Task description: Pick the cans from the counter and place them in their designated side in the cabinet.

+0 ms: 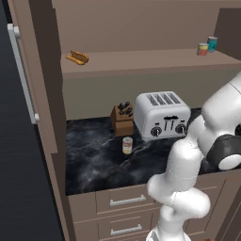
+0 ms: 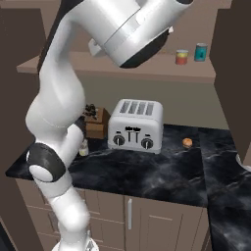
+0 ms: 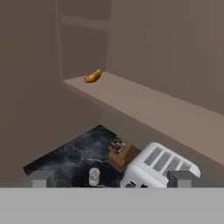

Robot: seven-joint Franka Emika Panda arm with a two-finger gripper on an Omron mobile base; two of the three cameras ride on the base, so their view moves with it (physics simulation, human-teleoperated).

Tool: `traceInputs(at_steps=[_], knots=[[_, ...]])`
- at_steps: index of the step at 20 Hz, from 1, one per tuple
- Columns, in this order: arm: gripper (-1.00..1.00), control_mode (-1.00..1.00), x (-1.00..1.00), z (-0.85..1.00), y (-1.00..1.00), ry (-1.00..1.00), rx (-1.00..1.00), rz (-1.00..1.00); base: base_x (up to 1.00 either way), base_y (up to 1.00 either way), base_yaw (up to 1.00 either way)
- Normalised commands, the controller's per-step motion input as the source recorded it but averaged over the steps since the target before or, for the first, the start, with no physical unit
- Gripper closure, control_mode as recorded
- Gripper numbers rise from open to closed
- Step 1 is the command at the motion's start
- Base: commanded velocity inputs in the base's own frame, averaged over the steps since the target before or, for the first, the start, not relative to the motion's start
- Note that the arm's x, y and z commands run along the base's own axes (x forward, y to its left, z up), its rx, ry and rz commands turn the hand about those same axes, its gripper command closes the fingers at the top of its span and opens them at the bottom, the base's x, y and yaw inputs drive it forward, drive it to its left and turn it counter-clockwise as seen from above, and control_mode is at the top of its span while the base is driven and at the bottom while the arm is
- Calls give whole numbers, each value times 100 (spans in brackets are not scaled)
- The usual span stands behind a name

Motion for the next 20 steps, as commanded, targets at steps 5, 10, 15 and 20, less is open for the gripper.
traceInputs(at_steps=[5, 10, 15, 20], knots=[[-100, -100, -94, -57, 76, -10, -6, 0, 0, 0, 0], [-100, -100, -96, -61, 74, -10, -5, 0, 0, 0, 0], [-100, -100, -96, -61, 75, -11, -6, 0, 0, 0, 0], [-100, -100, -94, -57, 72, -11, -5, 0, 0, 0, 0]])
